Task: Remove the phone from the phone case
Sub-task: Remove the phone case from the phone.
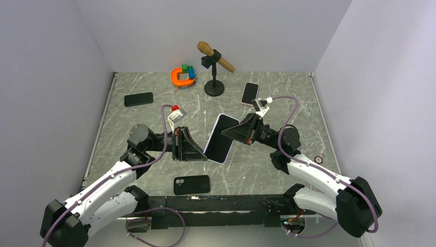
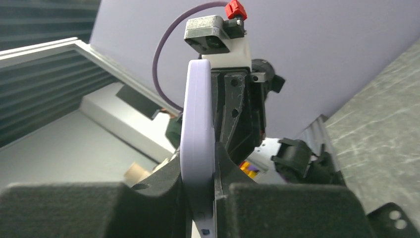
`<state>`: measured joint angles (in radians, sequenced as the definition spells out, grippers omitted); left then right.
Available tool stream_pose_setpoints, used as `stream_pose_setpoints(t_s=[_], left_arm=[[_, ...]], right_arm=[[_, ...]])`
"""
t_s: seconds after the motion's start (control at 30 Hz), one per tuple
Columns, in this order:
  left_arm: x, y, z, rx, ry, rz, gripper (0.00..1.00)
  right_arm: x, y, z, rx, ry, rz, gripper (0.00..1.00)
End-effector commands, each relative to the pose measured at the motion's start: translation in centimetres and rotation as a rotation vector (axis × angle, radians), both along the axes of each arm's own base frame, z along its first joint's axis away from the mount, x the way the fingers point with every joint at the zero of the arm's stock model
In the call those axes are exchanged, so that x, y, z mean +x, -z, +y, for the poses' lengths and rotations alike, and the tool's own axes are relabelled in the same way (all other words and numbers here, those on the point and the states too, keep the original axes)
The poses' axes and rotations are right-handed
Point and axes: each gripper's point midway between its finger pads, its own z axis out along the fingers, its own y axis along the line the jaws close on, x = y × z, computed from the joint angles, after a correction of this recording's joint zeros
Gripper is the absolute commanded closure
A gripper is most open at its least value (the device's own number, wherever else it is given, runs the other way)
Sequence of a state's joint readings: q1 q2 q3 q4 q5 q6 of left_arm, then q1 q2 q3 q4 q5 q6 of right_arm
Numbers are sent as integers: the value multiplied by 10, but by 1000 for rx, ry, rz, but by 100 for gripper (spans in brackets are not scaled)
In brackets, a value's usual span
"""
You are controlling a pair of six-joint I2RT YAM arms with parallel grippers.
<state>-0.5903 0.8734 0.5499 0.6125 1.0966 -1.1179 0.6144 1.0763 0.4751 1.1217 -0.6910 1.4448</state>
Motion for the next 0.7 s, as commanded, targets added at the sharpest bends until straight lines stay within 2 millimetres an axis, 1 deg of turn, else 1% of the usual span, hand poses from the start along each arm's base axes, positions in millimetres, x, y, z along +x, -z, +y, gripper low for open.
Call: stream_pose_setpoints(t_s=[0.0, 0.1, 0.17, 0.23, 0.37, 0.47, 0.5, 0.57, 0.6, 0.63, 0.67], left_arm=[[-20, -36, 7, -133, 112, -251, 100], [-21, -46, 7, -177, 124, -296, 100], [-19, -46, 6, -178, 140, -295, 100], [-13, -43, 2, -157, 141, -281, 100], [8, -28, -8, -89, 93, -246, 100], [21, -21, -14, -40, 45, -210, 100], [30, -18, -17, -4, 3, -200, 100], [48, -3, -21, 111, -85, -138, 100], [49, -1, -21, 135, -90, -113, 100], [44, -6, -20, 110, -71, -124, 96], [39, -10, -19, 85, -57, -128, 88]], right_arm=[[-39, -51, -17, 213, -193, -39, 100], [-41, -56, -21, 271, -234, -13, 100], [-46, -63, -23, 307, -257, -16, 100], [-49, -68, -23, 322, -267, -22, 100], [-55, -79, -24, 338, -281, -43, 100], [-55, -80, -23, 324, -258, -46, 100], [-56, -82, -24, 328, -254, -55, 100], [-59, -84, -20, 318, -254, -77, 100], [-58, -83, -15, 290, -242, -89, 100], [-54, -79, -9, 252, -212, -94, 100], [-51, -75, -6, 222, -184, -90, 100]])
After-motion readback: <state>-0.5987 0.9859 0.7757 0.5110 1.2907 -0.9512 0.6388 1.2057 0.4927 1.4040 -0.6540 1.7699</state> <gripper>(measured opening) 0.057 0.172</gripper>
